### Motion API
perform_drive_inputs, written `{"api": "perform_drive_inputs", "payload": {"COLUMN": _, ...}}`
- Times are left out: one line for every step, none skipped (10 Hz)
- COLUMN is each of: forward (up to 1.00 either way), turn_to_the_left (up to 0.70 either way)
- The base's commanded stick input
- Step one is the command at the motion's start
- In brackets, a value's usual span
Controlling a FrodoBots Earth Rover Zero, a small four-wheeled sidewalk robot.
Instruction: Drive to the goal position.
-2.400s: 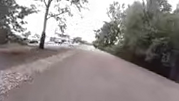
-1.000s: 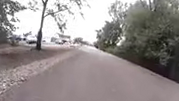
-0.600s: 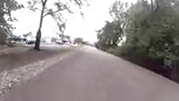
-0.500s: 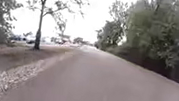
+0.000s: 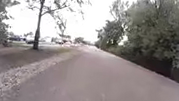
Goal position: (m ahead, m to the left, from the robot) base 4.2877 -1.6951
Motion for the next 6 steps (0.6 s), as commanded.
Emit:
{"api": "perform_drive_inputs", "payload": {"forward": 0.7, "turn_to_the_left": -0.35}}
{"api": "perform_drive_inputs", "payload": {"forward": 0.7, "turn_to_the_left": -0.35}}
{"api": "perform_drive_inputs", "payload": {"forward": 0.7, "turn_to_the_left": -0.24}}
{"api": "perform_drive_inputs", "payload": {"forward": 0.7, "turn_to_the_left": -0.12}}
{"api": "perform_drive_inputs", "payload": {"forward": 0.7, "turn_to_the_left": 0.0}}
{"api": "perform_drive_inputs", "payload": {"forward": 0.7, "turn_to_the_left": 0.0}}
